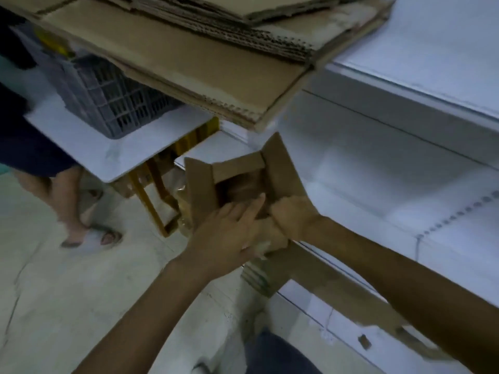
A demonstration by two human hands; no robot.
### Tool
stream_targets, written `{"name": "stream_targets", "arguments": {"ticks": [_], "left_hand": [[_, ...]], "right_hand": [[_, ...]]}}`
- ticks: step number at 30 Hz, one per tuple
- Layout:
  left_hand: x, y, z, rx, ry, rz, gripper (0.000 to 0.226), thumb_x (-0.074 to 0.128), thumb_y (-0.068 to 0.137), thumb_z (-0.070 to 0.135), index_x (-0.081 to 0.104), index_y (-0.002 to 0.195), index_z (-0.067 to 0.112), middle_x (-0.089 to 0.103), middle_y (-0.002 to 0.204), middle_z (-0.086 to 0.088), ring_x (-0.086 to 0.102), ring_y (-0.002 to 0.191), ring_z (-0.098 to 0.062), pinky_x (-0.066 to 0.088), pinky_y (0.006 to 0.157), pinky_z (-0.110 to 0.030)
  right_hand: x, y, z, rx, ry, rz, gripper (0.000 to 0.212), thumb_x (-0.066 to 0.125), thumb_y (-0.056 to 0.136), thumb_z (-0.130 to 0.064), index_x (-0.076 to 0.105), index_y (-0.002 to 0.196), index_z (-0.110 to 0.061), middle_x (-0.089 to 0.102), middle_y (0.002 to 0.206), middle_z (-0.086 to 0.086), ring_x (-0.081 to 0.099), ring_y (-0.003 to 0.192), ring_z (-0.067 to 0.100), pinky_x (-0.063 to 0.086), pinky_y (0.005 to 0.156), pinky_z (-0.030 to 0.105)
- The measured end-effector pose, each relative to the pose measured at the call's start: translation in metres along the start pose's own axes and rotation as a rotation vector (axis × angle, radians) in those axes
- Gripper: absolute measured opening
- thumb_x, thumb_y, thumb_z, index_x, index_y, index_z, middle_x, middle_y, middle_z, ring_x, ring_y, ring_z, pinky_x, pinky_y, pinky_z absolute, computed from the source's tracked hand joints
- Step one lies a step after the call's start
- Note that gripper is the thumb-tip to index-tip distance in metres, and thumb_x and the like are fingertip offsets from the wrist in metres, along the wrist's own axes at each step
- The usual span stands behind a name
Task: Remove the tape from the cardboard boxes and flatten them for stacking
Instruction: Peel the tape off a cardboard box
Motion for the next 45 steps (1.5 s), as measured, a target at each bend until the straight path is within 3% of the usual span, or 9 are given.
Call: {"name": "stream_targets", "arguments": {"ticks": [5, 10, 13, 22, 28, 33, 38, 42, 45], "left_hand": [[0.002, 0.015, 0.013, 0.125, -0.217, 0.093, 0.098, 0.069, 0.082, 0.039, -0.002, 0.149, 0.036, 0.027, 0.152, 0.004, 0.033, 0.132, -0.015, 0.041, 0.1, -0.032], [-0.013, 0.027, 0.071, 0.023, -1.138, 0.495, 0.09, 0.085, 0.064, 0.035, 0.03, 0.135, 0.044, 0.055, 0.124, 0.016, 0.058, 0.106, -0.002, 0.05, 0.083, -0.015], [0.003, 0.029, 0.107, -0.125, -1.572, 0.354, 0.086, 0.09, 0.052, 0.042, 0.043, 0.125, 0.037, 0.063, 0.118, 0.009, 0.062, 0.107, -0.006, 0.053, 0.083, -0.022], [-0.021, 0.064, 0.25, 0.371, -1.307, -0.196, 0.052, 0.087, 0.052, 0.039, 0.066, 0.092, 0.014, 0.074, 0.087, 0.009, 0.07, 0.084, -0.007, 0.054, 0.067, -0.015], [-0.038, 0.077, 0.349, 0.326, -1.342, 0.071, 0.02, 0.071, 0.067, 0.038, 0.07, 0.086, 0.03, 0.072, 0.087, 0.021, 0.066, 0.084, 0.003, 0.05, 0.066, -0.009], [-0.086, 0.126, 0.381, 0.145, -1.444, 0.32, 0.023, 0.061, 0.09, 0.029, 0.069, 0.07, 0.02, 0.071, 0.067, 0.013, 0.065, 0.06, 0.0, 0.049, 0.051, -0.012], [-0.084, 0.149, 0.387, -0.023, -1.646, 0.351, 0.028, 0.057, 0.09, 0.029, 0.068, 0.065, 0.022, 0.064, 0.061, 0.004, 0.059, 0.058, -0.012, 0.049, 0.054, -0.023], [-0.095, 0.154, 0.4, -0.003, -1.771, 0.378, 0.03, 0.061, 0.087, 0.032, 0.07, 0.059, 0.027, 0.067, 0.061, 0.007, 0.063, 0.055, -0.009, 0.053, 0.054, -0.021], [-0.127, 0.163, 0.412, 0.027, -1.781, 0.422, 0.018, 0.061, 0.086, 0.029, 0.067, 0.069, 0.024, 0.065, 0.059, 0.008, 0.061, 0.053, -0.008, 0.05, 0.052, -0.018]], "right_hand": [[-0.061, -0.1, 0.01, 0.174, -0.013, 0.273, 0.023, 0.042, 0.097, -0.021, 0.053, 0.117, -0.021, 0.061, 0.11, 0.006, 0.062, 0.091, 0.028, 0.038, 0.066, 0.032], [-0.137, -0.186, 0.039, 0.325, 0.118, 0.458, 0.021, 0.067, 0.079, -0.022, 0.061, 0.098, -0.015, 0.062, 0.095, 0.004, 0.058, 0.087, 0.027, 0.048, 0.068, 0.038], [-0.176, -0.231, 0.059, 0.328, 0.287, 0.517, 0.033, 0.079, 0.072, -0.024, 0.059, 0.086, -0.001, 0.06, 0.079, 0.007, 0.056, 0.073, 0.025, 0.046, 0.065, 0.034], [-0.207, -0.343, 0.13, 0.273, 0.683, 0.584, 0.021, 0.073, 0.082, -0.014, 0.065, 0.092, 0.001, 0.063, 0.078, 0.0, 0.056, 0.064, -0.002, 0.045, 0.062, 0.014], [-0.242, -0.411, 0.184, 0.459, 0.361, 0.614, 0.029, 0.071, 0.083, -0.03, 0.067, 0.109, -0.018, 0.064, 0.088, -0.01, 0.056, 0.064, -0.012, 0.043, 0.063, 0.005], [-0.291, -0.495, 0.19, 0.51, 0.03, 0.824, 0.041, 0.06, 0.089, -0.045, 0.062, 0.122, -0.022, 0.061, 0.126, -0.007, 0.053, 0.115, 0.003, 0.037, 0.093, 0.013], [-0.264, -0.537, 0.175, 0.464, 0.115, 1.018, 0.046, 0.046, 0.095, -0.048, 0.05, 0.135, -0.025, 0.052, 0.131, -0.013, 0.045, 0.115, -0.01, 0.026, 0.094, 0.002], [-0.248, -0.542, 0.181, 0.477, 0.159, 0.968, 0.056, 0.035, 0.096, -0.052, 0.029, 0.148, -0.029, 0.023, 0.157, -0.001, 0.011, 0.145, 0.007, 0.014, 0.114, 0.025], [-0.267, -0.544, 0.187, 0.451, 0.128, 1.077, 0.05, 0.039, 0.099, -0.043, 0.038, 0.144, -0.021, 0.043, 0.144, -0.001, 0.029, 0.137, 0.011, 0.023, 0.107, 0.018]]}}
Point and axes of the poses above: each hand's wrist, its own y-axis towards the middle knuckle, its own x-axis out of the palm, z = x × y, the point moved 3 cm from there along y, towards the middle knuckle
